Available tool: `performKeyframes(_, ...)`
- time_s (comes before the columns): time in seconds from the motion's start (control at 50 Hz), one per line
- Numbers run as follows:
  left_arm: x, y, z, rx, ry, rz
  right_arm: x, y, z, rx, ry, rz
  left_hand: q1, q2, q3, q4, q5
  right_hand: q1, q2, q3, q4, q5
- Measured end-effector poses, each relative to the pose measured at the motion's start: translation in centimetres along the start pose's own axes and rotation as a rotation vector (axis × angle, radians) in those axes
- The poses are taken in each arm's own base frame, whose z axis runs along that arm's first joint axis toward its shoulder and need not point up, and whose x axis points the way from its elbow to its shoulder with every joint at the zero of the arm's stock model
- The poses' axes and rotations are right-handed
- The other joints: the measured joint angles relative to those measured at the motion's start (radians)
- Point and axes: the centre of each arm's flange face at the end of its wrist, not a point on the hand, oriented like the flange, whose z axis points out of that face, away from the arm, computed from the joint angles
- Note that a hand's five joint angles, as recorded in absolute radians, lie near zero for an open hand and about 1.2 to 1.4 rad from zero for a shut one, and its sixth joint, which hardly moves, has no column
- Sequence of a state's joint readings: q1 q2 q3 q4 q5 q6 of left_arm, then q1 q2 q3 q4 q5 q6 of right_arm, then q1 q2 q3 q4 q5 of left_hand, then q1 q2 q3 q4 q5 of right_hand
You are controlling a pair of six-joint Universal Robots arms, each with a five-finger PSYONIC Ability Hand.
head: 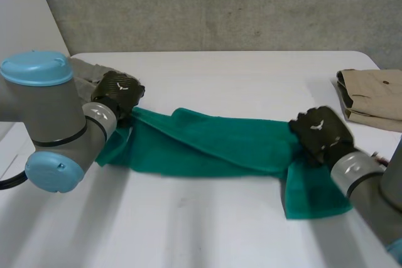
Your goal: Fold the laundry.
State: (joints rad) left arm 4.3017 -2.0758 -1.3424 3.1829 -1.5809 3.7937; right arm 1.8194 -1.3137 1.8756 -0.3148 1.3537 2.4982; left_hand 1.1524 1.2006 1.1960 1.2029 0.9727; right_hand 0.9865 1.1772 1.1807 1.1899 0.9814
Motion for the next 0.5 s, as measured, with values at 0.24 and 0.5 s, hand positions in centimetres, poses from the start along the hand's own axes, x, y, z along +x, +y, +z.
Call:
performKeyframes(0.24,0.3,0.5,-0.2,-0.014,0.011,-0.013,-0.2,0.6,-3.2,-0.204,-0.104,0.113,0.0,0.0,0.0,0.0,0.0,-0.544,-0.674,-0.679,-0.688,-0.655)
performKeyframes(0.5,0.5,0.7,-0.1,-0.018,0.017,-0.017,-1.9,1.1,-6.0,-0.184,-0.091,0.246,0.0,0.0,0.0,0.0,0.0,-0.544,-0.674,-0.679,-0.689,-0.661)
